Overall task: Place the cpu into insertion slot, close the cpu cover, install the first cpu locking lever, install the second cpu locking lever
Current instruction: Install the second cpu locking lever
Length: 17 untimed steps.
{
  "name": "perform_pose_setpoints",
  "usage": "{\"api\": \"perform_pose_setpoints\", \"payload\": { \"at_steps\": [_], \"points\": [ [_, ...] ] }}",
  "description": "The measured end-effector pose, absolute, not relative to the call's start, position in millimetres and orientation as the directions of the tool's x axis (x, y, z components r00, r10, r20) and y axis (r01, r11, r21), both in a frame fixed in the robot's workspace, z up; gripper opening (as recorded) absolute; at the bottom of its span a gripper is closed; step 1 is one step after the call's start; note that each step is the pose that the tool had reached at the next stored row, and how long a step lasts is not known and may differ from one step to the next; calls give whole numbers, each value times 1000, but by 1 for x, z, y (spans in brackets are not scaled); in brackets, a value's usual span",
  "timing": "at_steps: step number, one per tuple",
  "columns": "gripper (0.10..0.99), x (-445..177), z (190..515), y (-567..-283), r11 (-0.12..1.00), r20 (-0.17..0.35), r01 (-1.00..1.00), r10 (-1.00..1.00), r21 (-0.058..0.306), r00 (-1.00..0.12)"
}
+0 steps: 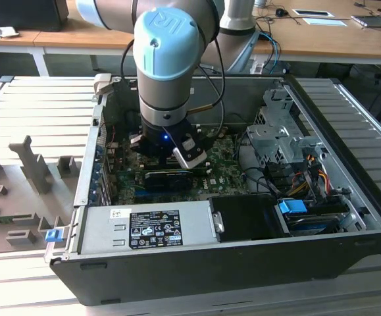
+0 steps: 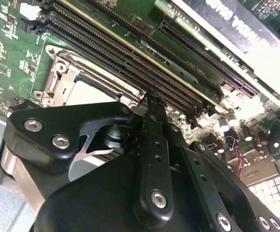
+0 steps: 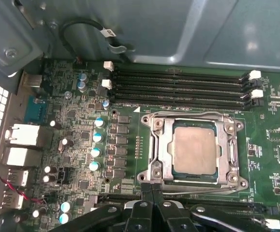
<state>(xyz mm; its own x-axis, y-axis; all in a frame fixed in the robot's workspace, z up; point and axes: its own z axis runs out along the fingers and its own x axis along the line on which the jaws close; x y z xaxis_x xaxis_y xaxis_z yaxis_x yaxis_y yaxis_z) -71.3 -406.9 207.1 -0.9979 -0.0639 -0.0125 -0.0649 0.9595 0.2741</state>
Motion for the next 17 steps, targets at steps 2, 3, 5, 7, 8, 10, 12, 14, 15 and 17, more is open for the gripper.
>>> {"api": "perform_pose_setpoints", "payload": {
  "at_steps": [2, 3, 5, 7, 8, 10, 12, 14, 15, 17],
  "points": [
    [106, -71, 207, -407, 958, -13, -65, -64, 278, -998],
    [106, -71, 207, -407, 958, -13, -65, -64, 278, -998],
    [106, -71, 207, -407, 958, -13, -65, -64, 279, -998],
    [106, -71, 206, -407, 958, -13, -65, -64, 280, -998],
    [106, -71, 206, -407, 958, -13, -65, -64, 280, -998],
    [106, -71, 206, -407, 958, -13, -65, -64, 281, -998],
    [106, -71, 206, -407, 956, -13, -65, -64, 285, -998],
    [106, -71, 205, -407, 956, -13, -65, -64, 286, -998],
    [106, -71, 205, -407, 956, -13, -65, -64, 286, -998],
    [106, -71, 205, -407, 956, -13, -65, -64, 288, -998]
  ]
}}
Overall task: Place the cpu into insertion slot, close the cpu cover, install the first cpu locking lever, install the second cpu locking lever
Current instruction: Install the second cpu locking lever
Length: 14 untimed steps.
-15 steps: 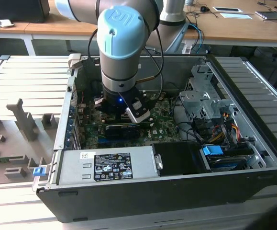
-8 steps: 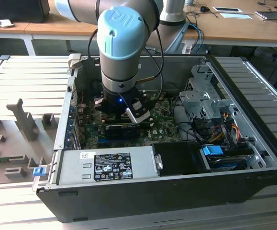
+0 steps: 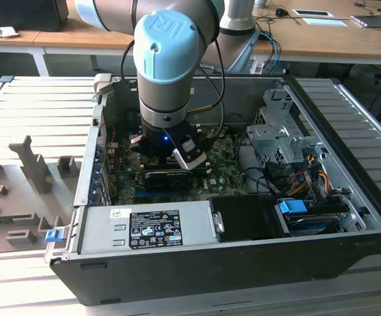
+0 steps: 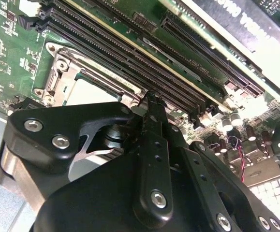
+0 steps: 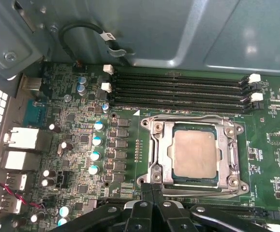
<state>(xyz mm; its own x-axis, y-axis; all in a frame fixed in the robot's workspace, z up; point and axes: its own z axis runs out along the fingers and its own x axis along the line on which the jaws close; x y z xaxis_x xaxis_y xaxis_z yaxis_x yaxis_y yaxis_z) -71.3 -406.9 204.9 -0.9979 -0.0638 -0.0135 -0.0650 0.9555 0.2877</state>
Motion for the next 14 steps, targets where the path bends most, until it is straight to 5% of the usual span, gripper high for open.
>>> {"api": "perform_pose_setpoints", "payload": {
  "at_steps": [14],
  "points": [
    [106, -75, 198, -408, 953, -21, -67, -64, 297, -998]
  ]
}}
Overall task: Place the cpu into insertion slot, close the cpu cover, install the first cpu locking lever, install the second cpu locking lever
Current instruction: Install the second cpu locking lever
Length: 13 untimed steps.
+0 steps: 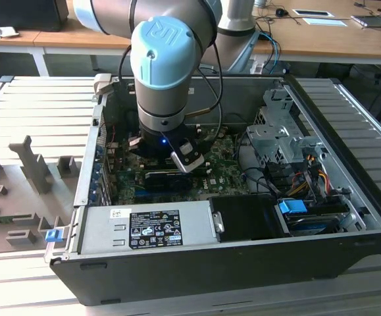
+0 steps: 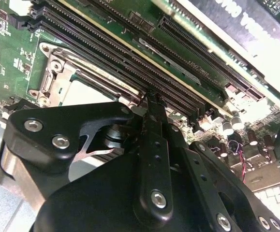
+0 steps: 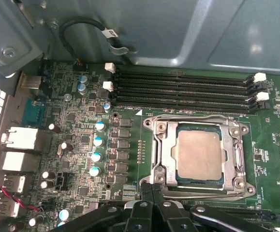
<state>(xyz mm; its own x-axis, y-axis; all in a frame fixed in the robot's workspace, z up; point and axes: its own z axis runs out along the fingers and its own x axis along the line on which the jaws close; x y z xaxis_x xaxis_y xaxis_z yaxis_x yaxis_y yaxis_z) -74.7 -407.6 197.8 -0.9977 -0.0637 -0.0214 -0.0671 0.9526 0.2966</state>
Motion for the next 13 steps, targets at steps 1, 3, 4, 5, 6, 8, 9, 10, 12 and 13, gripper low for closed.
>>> {"api": "perform_pose_setpoints", "payload": {
  "at_steps": [1, 3, 4, 5, 6, 8, 9, 10, 12, 13],
  "points": [
    [106, -75, 196, -407, 951, -25, -68, -63, 302, -998],
    [106, -75, 194, -408, 949, -31, -70, -63, 308, -998],
    [106, -76, 194, -408, 948, -33, -70, -63, 310, -997],
    [106, -77, 193, -408, 947, -36, -71, -63, 313, -997],
    [106, -79, 192, -407, 946, -38, -72, -63, 315, -997],
    [106, -80, 192, -408, 946, -38, -72, -63, 316, -997],
    [106, -80, 193, -408, 946, -38, -72, -63, 316, -997],
    [106, -80, 194, -408, 946, -38, -72, -63, 315, -997],
    [106, -80, 201, -408, 946, -38, -72, -63, 316, -997],
    [106, -80, 204, -407, 946, -35, -71, -63, 316, -997]
  ]
}}
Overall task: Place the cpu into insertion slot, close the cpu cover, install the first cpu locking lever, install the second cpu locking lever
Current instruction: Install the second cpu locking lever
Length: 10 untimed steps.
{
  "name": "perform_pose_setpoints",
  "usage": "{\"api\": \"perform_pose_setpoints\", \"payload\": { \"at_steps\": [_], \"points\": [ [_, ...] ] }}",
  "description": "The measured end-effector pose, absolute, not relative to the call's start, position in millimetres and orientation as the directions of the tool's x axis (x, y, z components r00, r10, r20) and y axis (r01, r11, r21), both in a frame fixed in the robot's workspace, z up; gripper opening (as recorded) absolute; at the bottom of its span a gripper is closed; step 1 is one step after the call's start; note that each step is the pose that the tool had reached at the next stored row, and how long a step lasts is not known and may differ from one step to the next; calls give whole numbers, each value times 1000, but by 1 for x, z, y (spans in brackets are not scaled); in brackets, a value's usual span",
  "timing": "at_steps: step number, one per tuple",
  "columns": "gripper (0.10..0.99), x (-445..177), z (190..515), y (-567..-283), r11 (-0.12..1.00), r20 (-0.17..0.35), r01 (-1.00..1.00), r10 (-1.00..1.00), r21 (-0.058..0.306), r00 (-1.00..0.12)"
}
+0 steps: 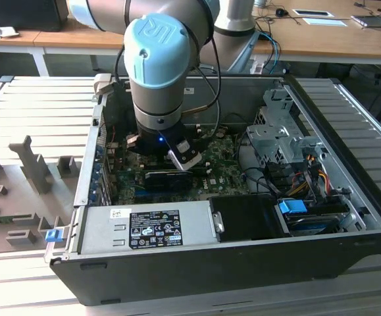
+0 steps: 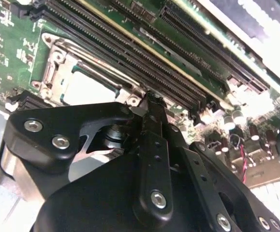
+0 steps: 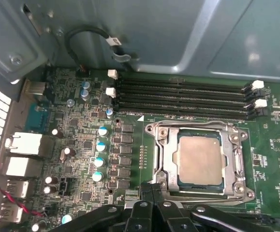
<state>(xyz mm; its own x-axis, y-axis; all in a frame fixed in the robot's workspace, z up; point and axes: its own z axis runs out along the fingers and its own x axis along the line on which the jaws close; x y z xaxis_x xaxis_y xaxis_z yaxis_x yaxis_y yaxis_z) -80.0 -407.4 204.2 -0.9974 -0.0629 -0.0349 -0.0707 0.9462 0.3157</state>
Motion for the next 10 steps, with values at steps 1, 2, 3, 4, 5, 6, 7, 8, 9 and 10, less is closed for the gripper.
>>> {"api": "perform_pose_setpoints", "payload": {
  "at_steps": [1, 2, 3, 4, 5, 6, 7, 8, 9, 10],
  "points": [
    [106, -80, 207, -407, 947, -32, -70, -63, 314, -998],
    [106, -80, 209, -407, 947, -30, -69, -63, 312, -998],
    [106, -80, 211, -407, 947, -30, -69, -63, 312, -998],
    [106, -80, 212, -407, 948, -29, -69, -63, 312, -998],
    [106, -80, 213, -407, 948, -29, -69, -63, 312, -998],
    [106, -80, 214, -407, 948, -28, -69, -63, 312, -998],
    [106, -80, 216, -407, 948, -27, -68, -63, 312, -998],
    [106, -80, 217, -407, 948, -26, -68, -63, 312, -998],
    [106, -80, 218, -407, 948, -26, -68, -63, 312, -998],
    [106, -80, 220, -407, 948, -26, -68, -63, 312, -998]
  ]
}}
